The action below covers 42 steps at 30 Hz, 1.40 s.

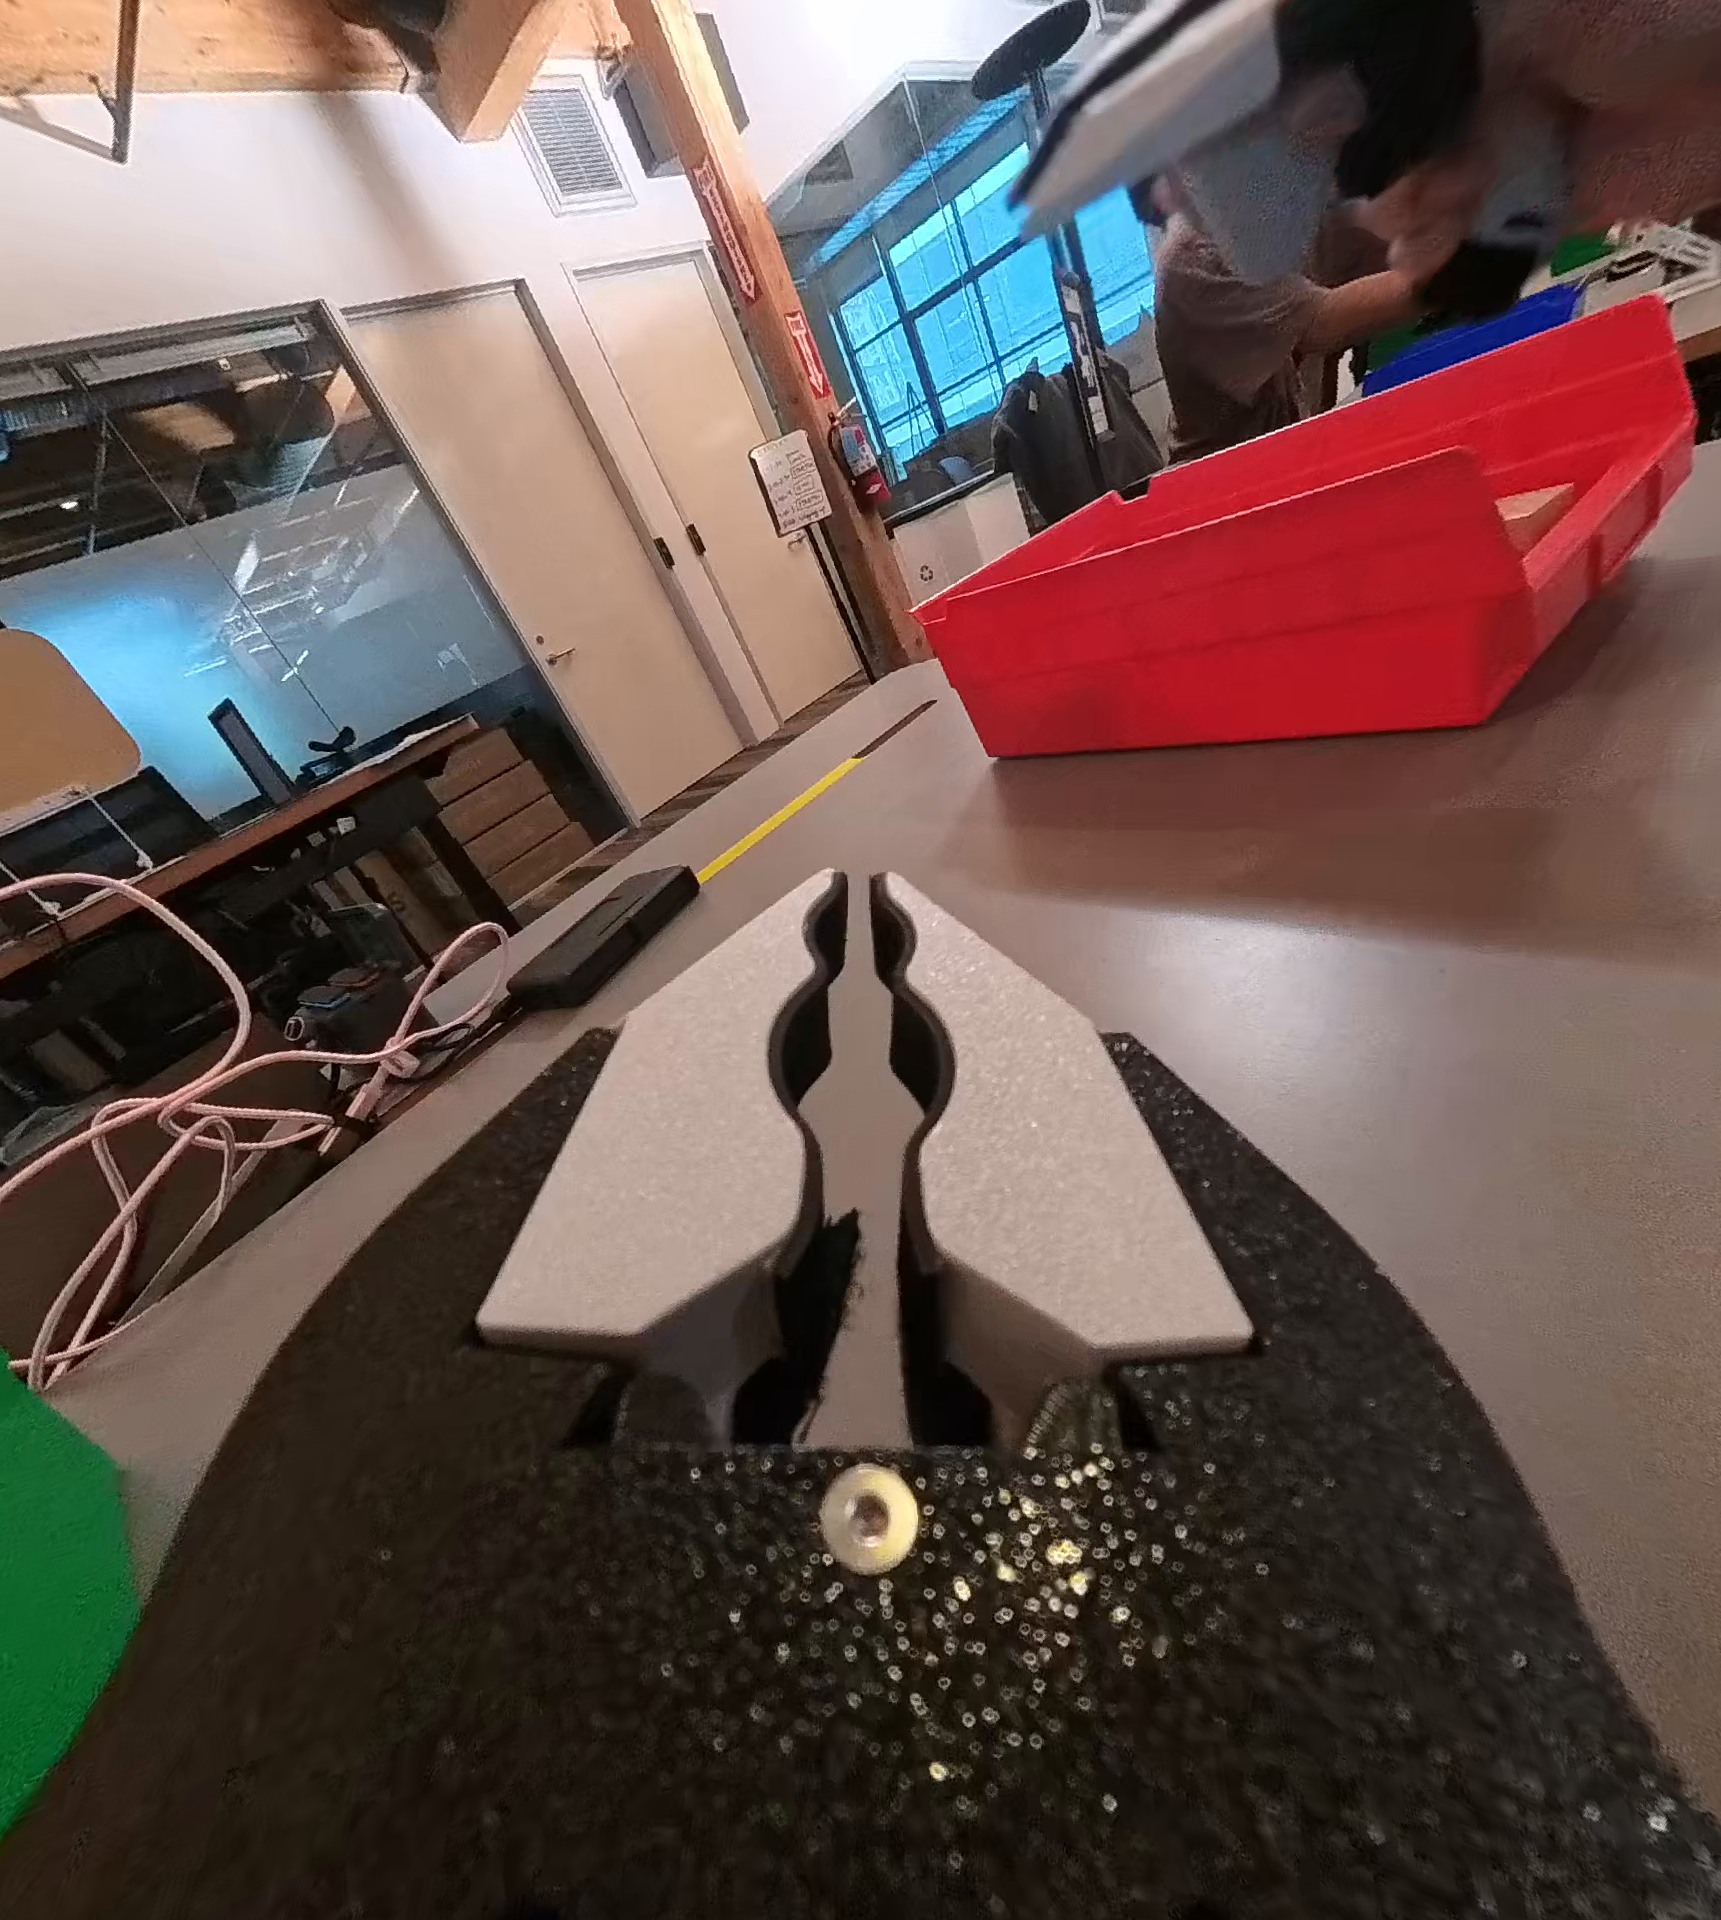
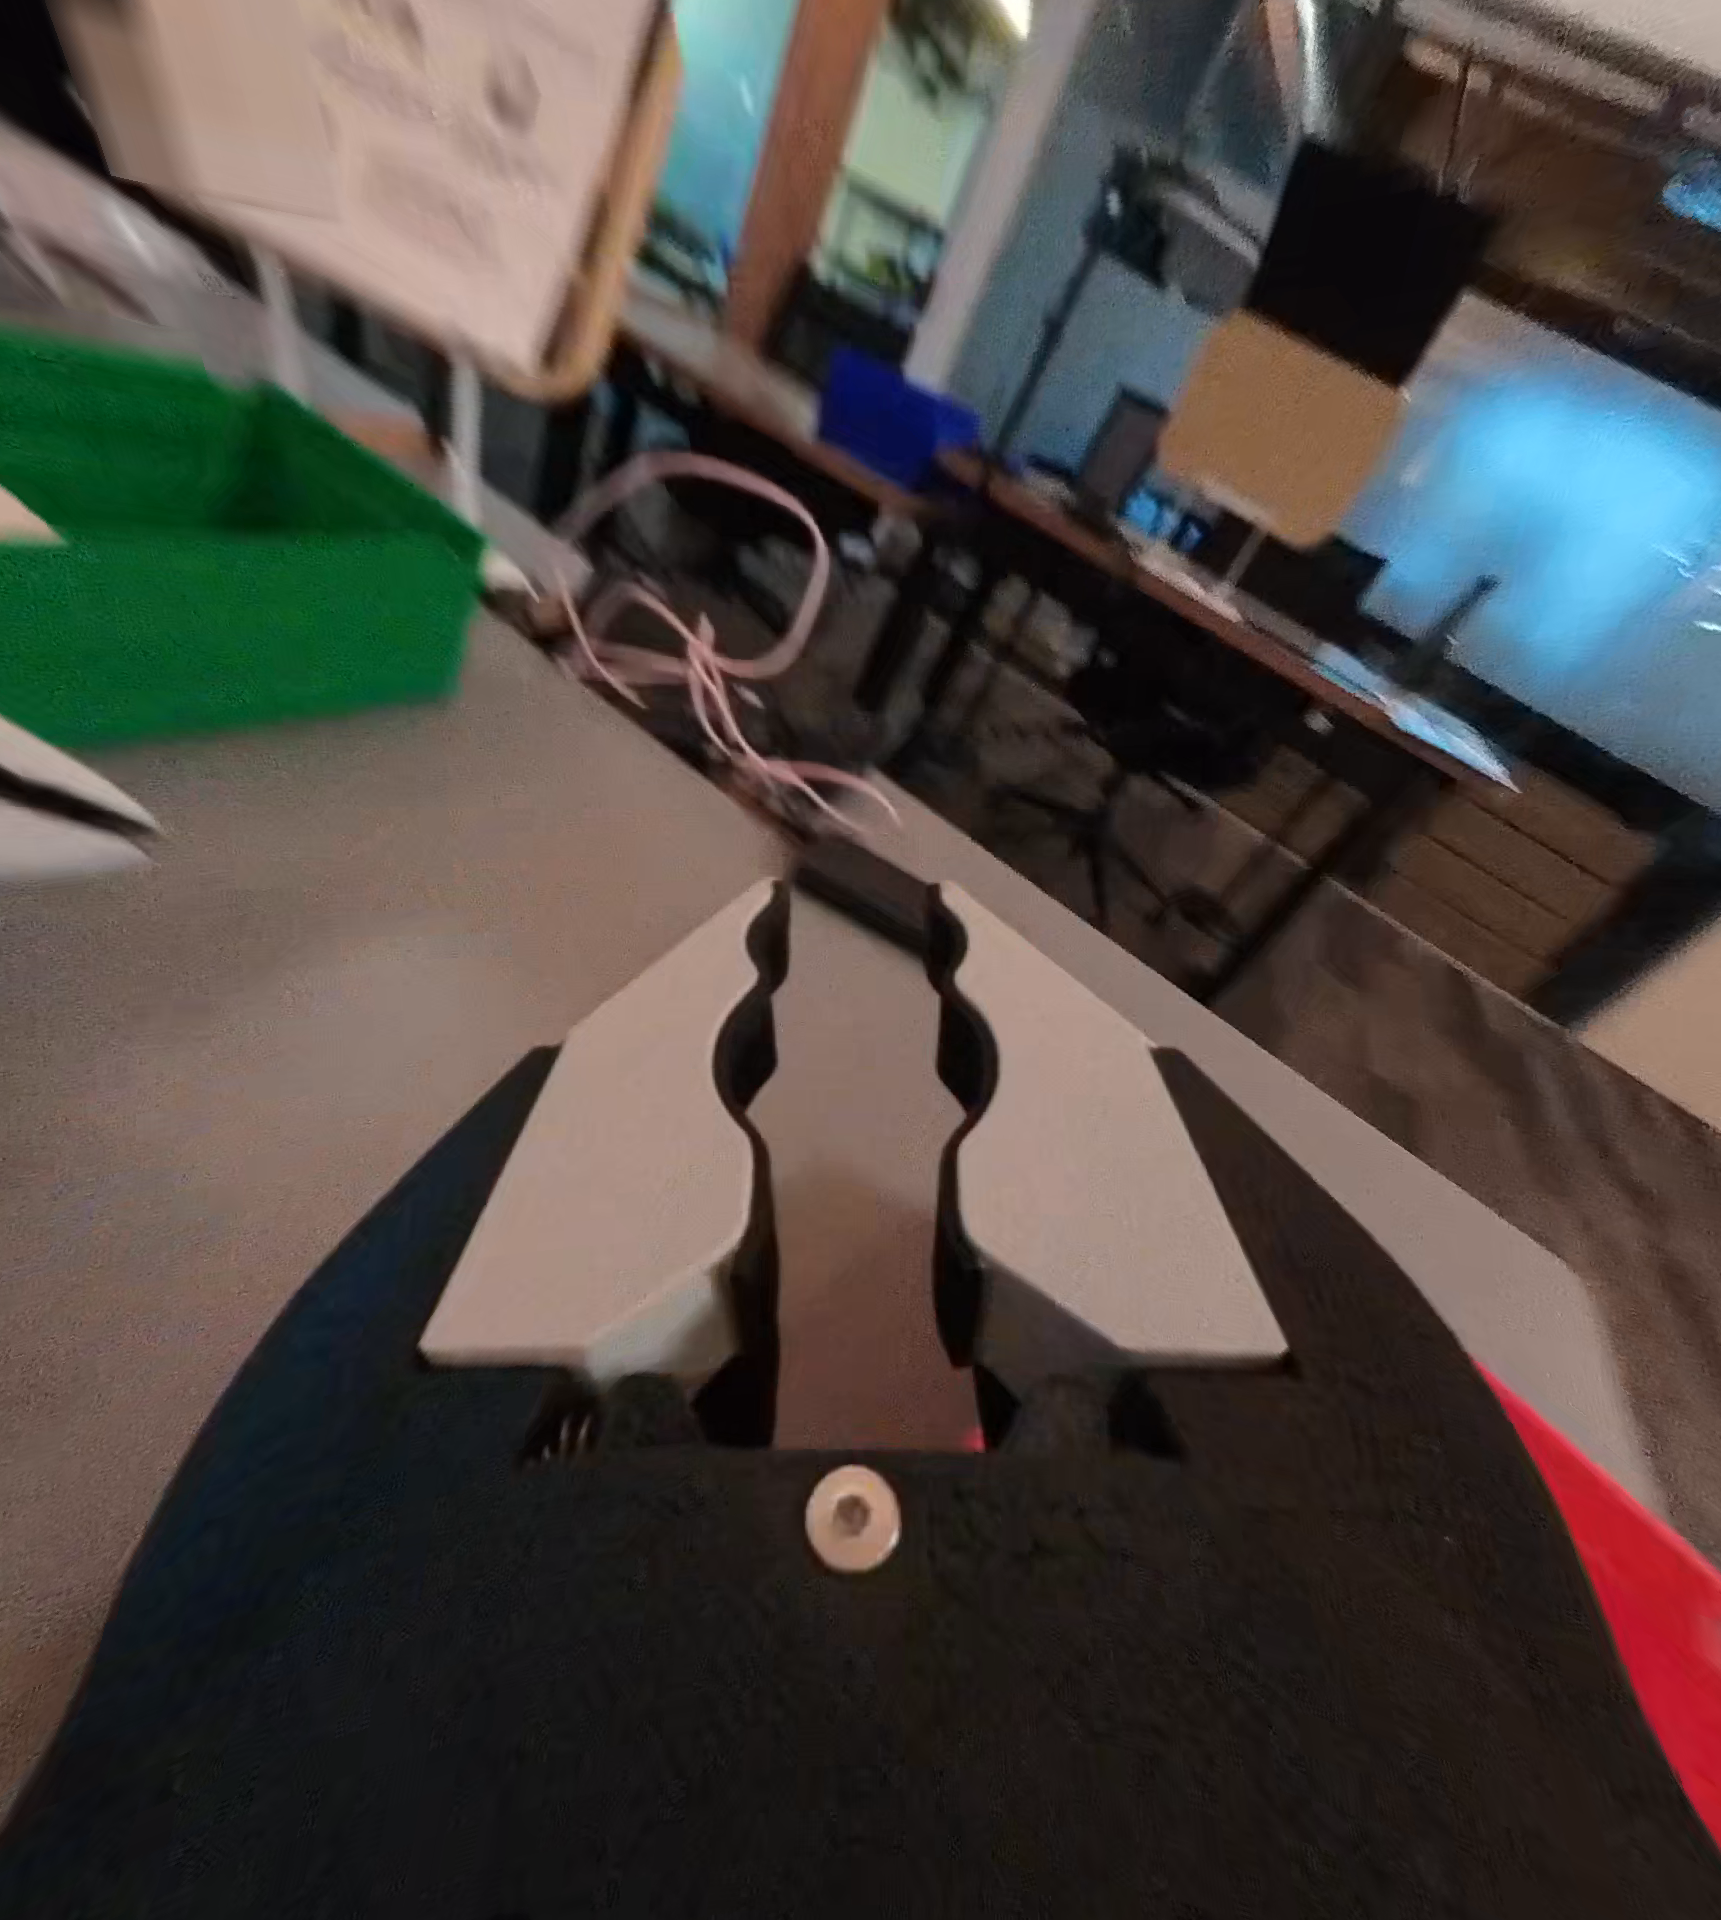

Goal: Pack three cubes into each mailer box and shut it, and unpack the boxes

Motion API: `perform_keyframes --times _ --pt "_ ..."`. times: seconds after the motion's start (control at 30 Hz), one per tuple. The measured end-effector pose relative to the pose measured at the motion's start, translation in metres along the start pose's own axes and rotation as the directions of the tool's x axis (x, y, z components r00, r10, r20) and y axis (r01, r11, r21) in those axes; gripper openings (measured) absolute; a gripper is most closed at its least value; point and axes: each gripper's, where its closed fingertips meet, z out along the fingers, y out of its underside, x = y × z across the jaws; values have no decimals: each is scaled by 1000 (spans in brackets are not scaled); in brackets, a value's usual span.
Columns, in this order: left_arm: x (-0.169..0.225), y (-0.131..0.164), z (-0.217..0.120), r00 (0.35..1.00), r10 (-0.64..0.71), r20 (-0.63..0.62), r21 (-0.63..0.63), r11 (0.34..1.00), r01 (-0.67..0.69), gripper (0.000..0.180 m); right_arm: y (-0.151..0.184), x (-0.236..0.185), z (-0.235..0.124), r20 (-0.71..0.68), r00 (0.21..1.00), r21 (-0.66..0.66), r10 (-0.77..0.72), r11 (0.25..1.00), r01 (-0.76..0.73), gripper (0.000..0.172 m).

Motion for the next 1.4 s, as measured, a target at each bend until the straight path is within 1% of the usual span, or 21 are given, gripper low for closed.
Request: perform_keyframes --times 0.03,0.1,0.2,0.3,0.37,0.43,0.47,0.53,0.57,0.67,0.7,0.77,0.8,0.87,0.93,1.0,1.1,1.17,1.27,1.33,1.4 --pt "0 0 0 1000 -3 0 0 1000 3 2 -17 -22 8 54 996 108 68 991 -74 35" --pt "-1 0 -1 1000 -4 4 1 1000 4 2 -34 -54 27 123 986 269 115 952 -145 36" --pt "-5 -1 -3 1000 -14 16 12 1000 14 3 -22 -61 63 -1 991 442 131 889 -117 37" --pt "-11 -3 -6 999 -22 35 22 1000 21 3 12 -61 99 -109 982 453 156 887 -91 56" --pt "-15 -4 -8 999 -26 42 29 999 25 3 26 -71 112 -131 988 429 87 903 -23 64" --pt "-17 -7 -9 999 -17 38 34 999 15 6 34 -79 115 -159 986 394 -50 913 109 68" --pt "-19 -10 -11 999 1 36 36 999 -2 7 34 -78 114 -171 983 395 -69 909 133 67" --pt "-31 -28 -21 998 28 61 62 998 -32 10 36 -72 112 -166 986 401 -12 913 79 72" --pt "-43 -41 -31 996 16 93 78 997 -24 18 37 -71 112 -159 987 399 1 915 64 73" --pt "-91 -81 -73 977 20 214 139 989 -50 57 38 -73 111 -148 989 398 -4 915 63 74" --pt "-105 -83 -84 974 61 218 101 991 -85 70 37 -75 111 -138 990 402 -7 914 63 74" --pt "-132 -66 -99 977 144 155 -86 988 -132 94 36 -80 113 -119 993 404 -22 912 69 74" --pt "-141 -48 -106 984 165 74 -220 965 -145 103 35 -83 114 -108 994 404 -32 912 73 74" --pt "-154 -7 -124 988 115 -106 -482 863 -152 115 35 -87 115 -92 995 405 -46 911 80 71" --pt "-164 22 -142 971 16 -239 -645 745 -171 113 30 -92 111 -68 996 425 -62 901 85 51" --pt "-163 42 -154 933 -135 -333 -759 626 -180 112 25 -95 106 -57 996 455 -65 886 84 46" --pt "-174 74 -167 898 -239 -369 -866 439 -239 108 27 -97 108 -58 994 444 -89 890 106 46" --pt "-174 90 -173 874 -304 -379 -898 350 -267 108 28 -97 109 -56 994 438 -95 893 110 46" --pt "-177 115 -182 869 -348 -353 -933 196 -300 106 30 -97 110 -47 995 432 -92 896 103 47" --pt "-176 128 -186 862 -398 -315 -949 116 -293 106 29 -99 109 -10 998 445 -69 893 66 48" --pt "-176 134 -186 845 -439 -305 -951 88 -297 111 29 -100 109 15 999 448 -52 893 40 49"
